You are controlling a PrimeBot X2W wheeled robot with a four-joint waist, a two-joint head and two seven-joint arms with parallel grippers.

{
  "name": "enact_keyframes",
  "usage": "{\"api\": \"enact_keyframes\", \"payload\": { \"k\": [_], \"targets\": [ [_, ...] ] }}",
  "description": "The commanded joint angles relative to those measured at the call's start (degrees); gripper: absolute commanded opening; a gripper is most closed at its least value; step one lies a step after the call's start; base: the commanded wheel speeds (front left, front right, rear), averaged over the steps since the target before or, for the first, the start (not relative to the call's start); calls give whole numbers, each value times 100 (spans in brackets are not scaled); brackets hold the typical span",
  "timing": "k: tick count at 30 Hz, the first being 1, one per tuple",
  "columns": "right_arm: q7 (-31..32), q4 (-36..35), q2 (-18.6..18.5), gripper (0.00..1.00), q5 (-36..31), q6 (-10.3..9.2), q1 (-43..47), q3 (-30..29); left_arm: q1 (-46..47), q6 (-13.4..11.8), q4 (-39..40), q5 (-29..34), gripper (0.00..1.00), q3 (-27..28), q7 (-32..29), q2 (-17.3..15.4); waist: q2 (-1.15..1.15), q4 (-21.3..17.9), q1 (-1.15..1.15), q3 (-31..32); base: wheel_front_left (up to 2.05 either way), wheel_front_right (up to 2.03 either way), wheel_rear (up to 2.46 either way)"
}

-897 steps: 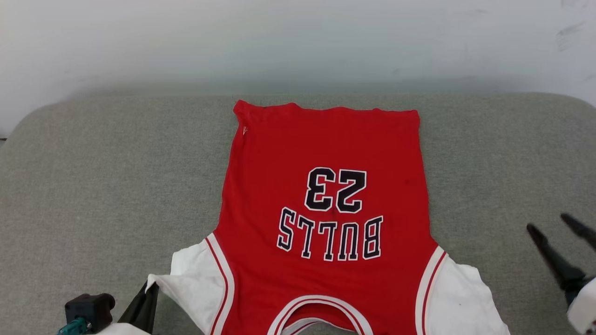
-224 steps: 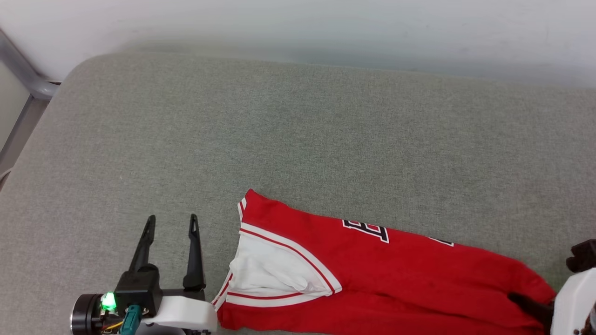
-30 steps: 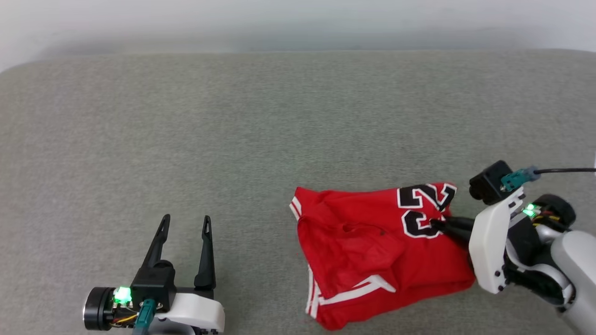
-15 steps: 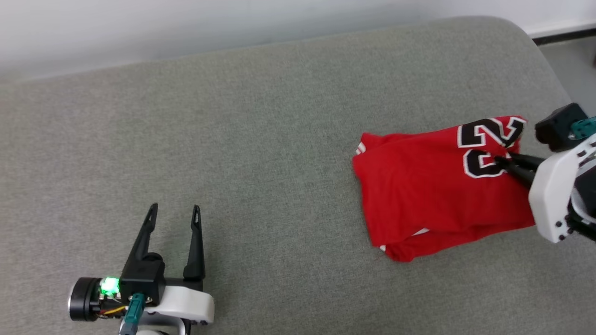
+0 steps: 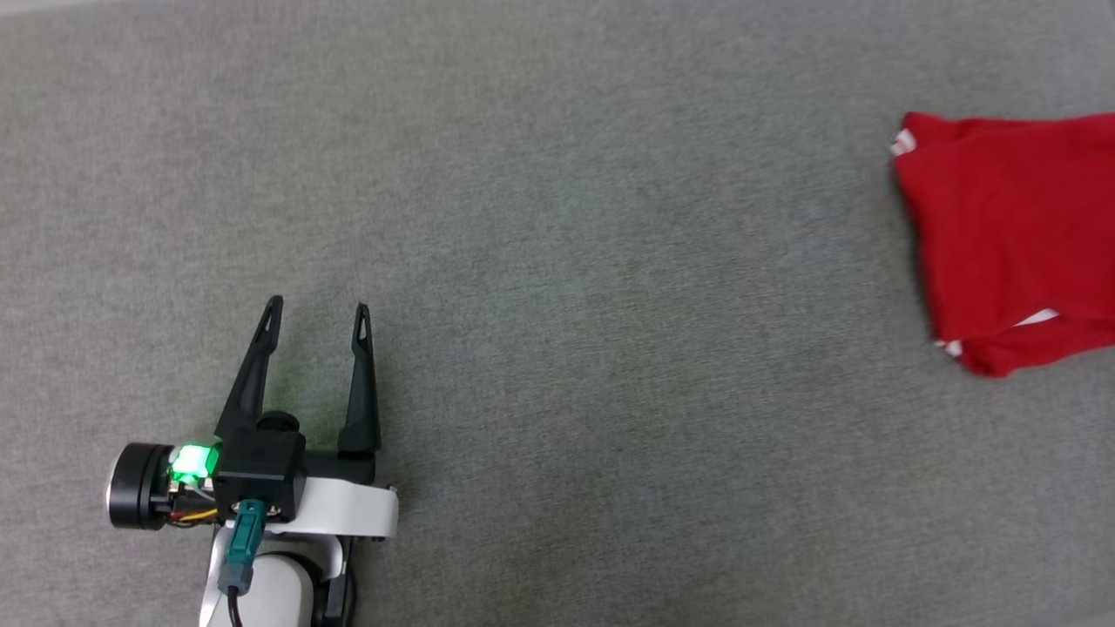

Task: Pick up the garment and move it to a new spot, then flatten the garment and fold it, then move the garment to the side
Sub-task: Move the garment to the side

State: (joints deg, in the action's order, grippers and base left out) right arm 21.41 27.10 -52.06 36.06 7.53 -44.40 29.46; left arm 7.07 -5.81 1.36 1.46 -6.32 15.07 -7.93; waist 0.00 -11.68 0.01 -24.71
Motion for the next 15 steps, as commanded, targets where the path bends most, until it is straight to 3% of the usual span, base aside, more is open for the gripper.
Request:
{"api": "enact_keyframes", "payload": {
  "k": [1,10,11,12,15],
  "targets": [
    [-89,264,-13,0,-58,-9,-182,-188,99,-36,56,42,100,-14,13,-20,0,149,-1,-240,0,0,0],
    [-369,1462,209,0,-449,-9,-575,-700,244,-142,214,7,100,-108,13,-82,0,336,-1,-520,0,0,0],
    [-419,1550,257,16,-492,-9,-612,-742,244,-162,227,2,100,-112,13,-84,0,339,-1,-525,0,0,0],
    [-460,1636,312,100,-533,-9,-636,-766,244,-177,237,-2,100,-119,13,-87,0,341,-1,-519,0,0,0],
    [-604,1851,420,100,-659,-9,-647,-781,205,-220,232,-40,100,-128,13,-97,0,346,-1,-416,0,0,0]
  ]
}}
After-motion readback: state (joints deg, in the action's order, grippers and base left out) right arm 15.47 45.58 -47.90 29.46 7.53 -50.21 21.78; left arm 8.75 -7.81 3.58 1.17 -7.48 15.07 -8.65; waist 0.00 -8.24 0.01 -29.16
